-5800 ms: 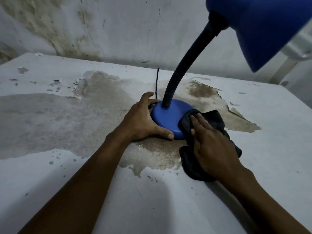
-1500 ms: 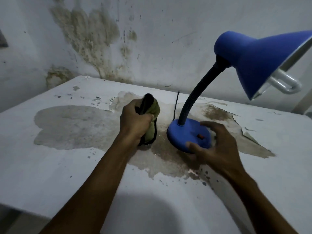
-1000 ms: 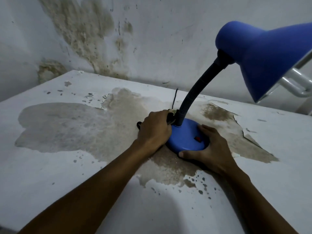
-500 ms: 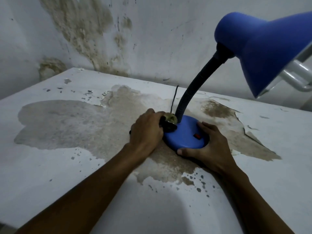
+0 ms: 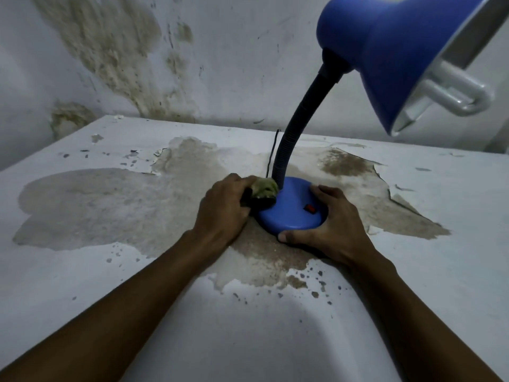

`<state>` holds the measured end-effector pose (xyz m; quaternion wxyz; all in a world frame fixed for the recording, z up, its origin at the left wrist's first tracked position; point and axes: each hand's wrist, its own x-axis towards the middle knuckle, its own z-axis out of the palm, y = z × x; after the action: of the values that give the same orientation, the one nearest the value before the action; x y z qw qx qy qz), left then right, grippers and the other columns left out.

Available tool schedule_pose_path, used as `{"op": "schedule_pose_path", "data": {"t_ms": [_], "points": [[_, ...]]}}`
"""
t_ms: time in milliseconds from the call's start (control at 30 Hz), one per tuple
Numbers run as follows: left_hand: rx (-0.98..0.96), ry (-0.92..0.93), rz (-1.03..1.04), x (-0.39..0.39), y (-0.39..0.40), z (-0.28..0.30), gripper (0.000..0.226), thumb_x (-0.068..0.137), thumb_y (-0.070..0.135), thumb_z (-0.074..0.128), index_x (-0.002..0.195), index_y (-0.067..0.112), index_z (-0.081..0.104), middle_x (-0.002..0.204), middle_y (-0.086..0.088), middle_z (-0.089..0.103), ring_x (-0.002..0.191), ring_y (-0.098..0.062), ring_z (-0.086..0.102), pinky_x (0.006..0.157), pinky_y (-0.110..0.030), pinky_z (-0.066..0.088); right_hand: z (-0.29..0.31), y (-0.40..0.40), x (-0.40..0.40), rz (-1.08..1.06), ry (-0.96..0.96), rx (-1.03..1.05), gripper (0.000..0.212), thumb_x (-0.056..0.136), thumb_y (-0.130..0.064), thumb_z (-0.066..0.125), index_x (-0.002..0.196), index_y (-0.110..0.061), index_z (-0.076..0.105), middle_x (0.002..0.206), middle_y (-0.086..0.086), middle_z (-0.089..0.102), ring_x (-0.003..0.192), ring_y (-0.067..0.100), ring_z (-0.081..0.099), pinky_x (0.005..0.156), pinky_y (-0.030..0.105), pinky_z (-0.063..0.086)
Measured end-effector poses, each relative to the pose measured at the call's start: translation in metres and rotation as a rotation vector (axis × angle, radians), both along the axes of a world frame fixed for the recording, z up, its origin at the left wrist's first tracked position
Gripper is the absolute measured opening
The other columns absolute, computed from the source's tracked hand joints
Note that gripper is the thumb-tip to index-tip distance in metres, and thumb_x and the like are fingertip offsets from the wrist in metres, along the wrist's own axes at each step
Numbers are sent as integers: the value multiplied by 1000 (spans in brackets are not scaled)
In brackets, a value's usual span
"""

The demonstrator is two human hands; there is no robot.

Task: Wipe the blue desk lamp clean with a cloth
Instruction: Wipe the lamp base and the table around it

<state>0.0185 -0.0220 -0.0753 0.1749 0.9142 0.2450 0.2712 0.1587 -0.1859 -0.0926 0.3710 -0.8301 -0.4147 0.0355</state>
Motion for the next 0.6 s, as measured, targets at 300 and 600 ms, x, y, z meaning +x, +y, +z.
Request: {"op": "schedule_pose_path", "data": {"t_ms": [300,600], "points": [[6,146,152,-24,-56,4,15,80,29,64,84,14,63,84,-3,64,70,-24,58,57,-29,35,3,3,-5,-15,-31,-7,122,42,-75,75,143,-13,46,133,1,46,105,20,55,84,25,44],[-170,-40,292,-21,-11,22,47,86,20,66,129,16,50,122,-14,48,101,-32,57,82,-40,48,10,-3,6,93,-54,-175,131,43,-77,68,152,-16,30,142,2,34,119,22,47,90,26,41]]}}
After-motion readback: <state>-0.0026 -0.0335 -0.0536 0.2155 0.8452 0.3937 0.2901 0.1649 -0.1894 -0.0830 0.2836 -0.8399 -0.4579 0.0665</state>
